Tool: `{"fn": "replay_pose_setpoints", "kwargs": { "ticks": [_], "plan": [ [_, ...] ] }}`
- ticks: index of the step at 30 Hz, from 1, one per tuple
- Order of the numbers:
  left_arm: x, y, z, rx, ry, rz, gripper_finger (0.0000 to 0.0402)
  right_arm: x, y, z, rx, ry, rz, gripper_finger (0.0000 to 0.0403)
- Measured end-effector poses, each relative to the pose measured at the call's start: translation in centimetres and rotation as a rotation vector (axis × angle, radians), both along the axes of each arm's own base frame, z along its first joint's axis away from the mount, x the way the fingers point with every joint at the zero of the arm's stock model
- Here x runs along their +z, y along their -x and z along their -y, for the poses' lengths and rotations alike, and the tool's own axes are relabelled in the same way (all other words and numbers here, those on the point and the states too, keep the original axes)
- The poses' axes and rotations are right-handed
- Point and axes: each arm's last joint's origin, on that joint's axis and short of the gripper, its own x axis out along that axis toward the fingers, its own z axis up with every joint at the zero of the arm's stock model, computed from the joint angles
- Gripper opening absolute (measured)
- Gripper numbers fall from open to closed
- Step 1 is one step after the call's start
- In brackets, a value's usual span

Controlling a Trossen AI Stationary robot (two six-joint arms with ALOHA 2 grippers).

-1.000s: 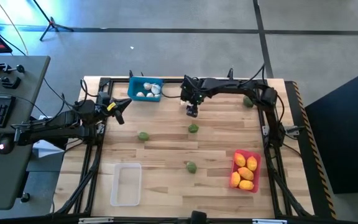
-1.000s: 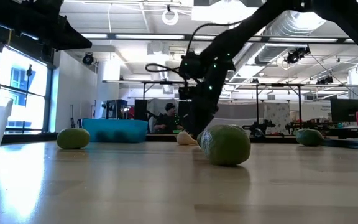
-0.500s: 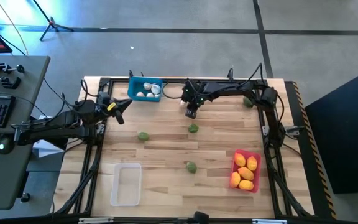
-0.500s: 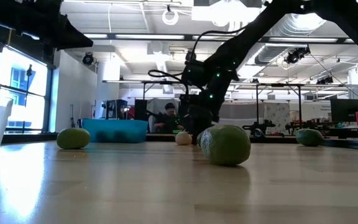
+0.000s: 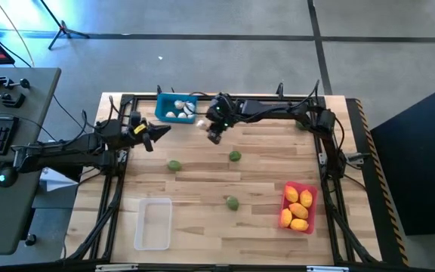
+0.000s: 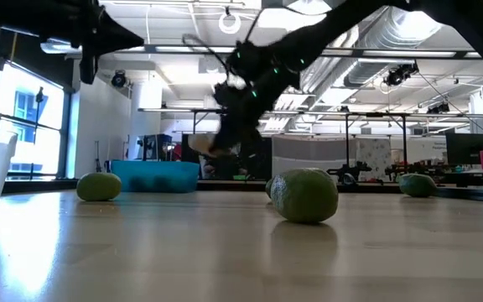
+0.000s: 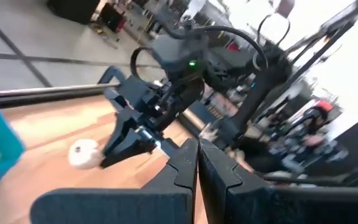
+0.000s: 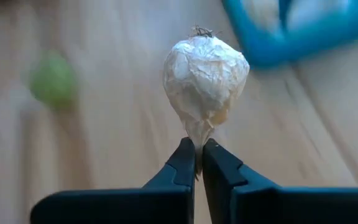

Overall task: Sort produce into baskets
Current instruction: Put the garlic into the blue bin

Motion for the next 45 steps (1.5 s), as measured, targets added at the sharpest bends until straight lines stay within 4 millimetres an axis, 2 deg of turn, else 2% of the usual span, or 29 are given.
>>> {"fn": "replay_pose_setpoints", "kwargs": {
  "ticks": [5,11,16,25,29,33,38,45],
  "plan": [
    [0.9,0.0,-0.5,0.038,-0.004,0.104,0.0010,5.7,-2.7,-0.6,-0.010,0.023,0.218,0.0004],
    [1.9,0.3,-1.5,0.136,-0.083,0.099,0.0061,12.9,-4.2,-1.1,0.014,0.095,0.441,0.0002],
    [3.1,0.3,-2.1,0.175,-0.111,0.119,0.0118,16.1,-4.4,-1.7,0.037,0.136,0.526,0.0001],
    [5.3,-1.5,-3.1,0.158,-0.208,0.062,0.0209,16.6,-4.9,-3.9,0.099,0.157,0.541,0.0000],
    [5.9,-2.3,-3.5,0.162,-0.222,0.045,0.0231,16.6,-5.1,-4.7,0.118,0.158,0.541,0.0000],
    [6.1,-2.5,-3.8,0.172,-0.247,0.031,0.0236,16.6,-5.2,-5.1,0.117,0.157,0.541,0.0000],
    [6.2,-2.5,-3.9,0.140,-0.263,0.028,0.0208,16.6,-5.3,-5.2,0.117,0.158,0.539,0.0000],
    [6.2,-2.3,-4.3,0.151,-0.282,0.017,0.0107,16.6,-5.2,-5.1,0.096,0.171,0.534,0.0008]
  ]
}}
